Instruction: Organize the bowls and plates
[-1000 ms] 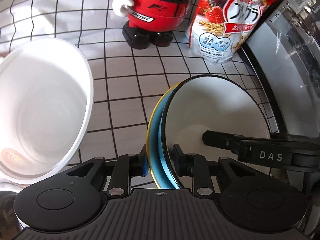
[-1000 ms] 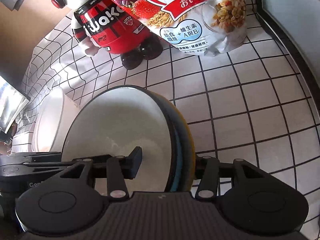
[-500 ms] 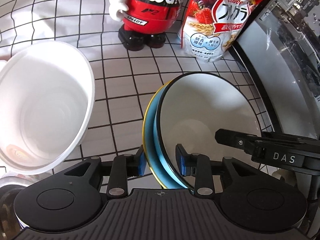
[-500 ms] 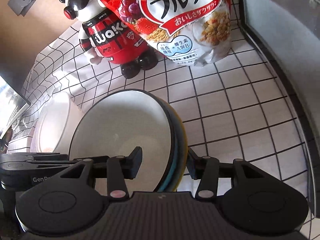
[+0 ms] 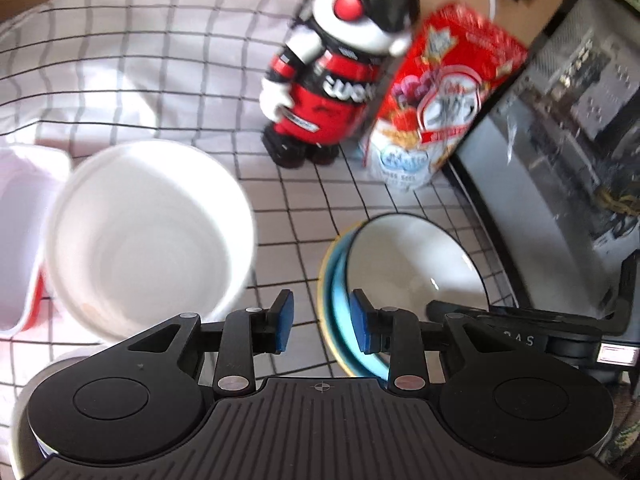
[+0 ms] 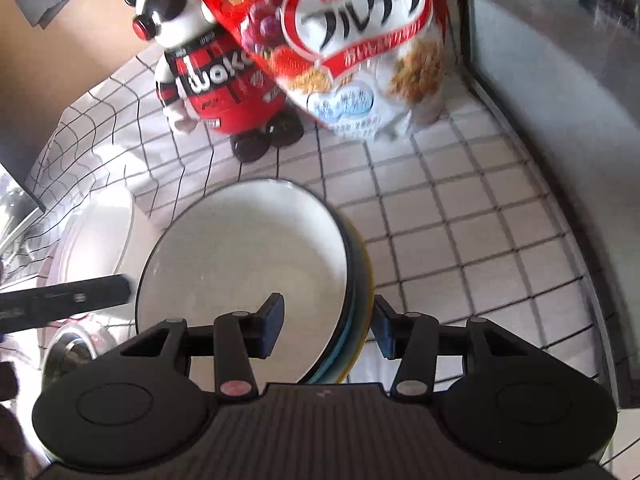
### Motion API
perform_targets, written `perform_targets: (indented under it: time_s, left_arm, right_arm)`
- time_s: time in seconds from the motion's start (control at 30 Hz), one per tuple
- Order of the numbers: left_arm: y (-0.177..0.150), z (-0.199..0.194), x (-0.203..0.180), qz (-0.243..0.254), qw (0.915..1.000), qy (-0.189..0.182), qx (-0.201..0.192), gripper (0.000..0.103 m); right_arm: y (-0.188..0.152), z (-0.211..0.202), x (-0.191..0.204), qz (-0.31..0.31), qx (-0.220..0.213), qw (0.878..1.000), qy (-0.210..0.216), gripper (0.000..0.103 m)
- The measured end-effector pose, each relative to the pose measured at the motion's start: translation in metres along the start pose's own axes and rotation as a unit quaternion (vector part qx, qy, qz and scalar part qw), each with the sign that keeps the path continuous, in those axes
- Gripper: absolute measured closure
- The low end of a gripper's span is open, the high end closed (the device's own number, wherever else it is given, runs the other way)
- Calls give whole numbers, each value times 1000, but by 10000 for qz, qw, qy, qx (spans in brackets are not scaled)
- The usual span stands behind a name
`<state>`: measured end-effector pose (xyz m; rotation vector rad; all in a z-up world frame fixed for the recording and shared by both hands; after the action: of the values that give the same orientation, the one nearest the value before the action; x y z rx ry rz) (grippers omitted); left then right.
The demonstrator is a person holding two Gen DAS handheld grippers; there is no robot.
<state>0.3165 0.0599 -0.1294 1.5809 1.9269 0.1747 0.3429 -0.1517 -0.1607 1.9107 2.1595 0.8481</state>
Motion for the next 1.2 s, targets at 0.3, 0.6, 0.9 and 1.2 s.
perform_targets:
  time_s: [0.3, 0.6, 0.9, 1.2]
  left_arm:
    - [22, -51, 74, -836, 9937, 291, -687, 69]
    - [33, -39, 132, -1177, 9831, 1312, -487, 69]
    - [30, -18, 145, -1290, 9825, 1330, -168, 69]
    - [28, -8, 142, -1427, 9840, 1061, 87, 79]
  right_arm:
    - [16, -21, 22, -564, -573, 9954, -520, 54]
    - [50, -20, 115, -1330, -539, 9896, 86, 14]
    - [68, 45, 181, -1856, -93, 9826, 69, 19]
    - [56, 95, 186, -1440, 854, 9854, 307, 77]
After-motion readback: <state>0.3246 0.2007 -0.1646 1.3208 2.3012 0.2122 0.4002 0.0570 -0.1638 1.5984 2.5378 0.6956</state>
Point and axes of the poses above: each gripper's, at about its wrist camera, not at the fingertips, and z roughly the way its jaws point, x to its left, y to its top, the point moved 5 cm from there along z, roughly the way its jaws point, and after that the axes turned 1 degree about -z, right-handed, at the moved point
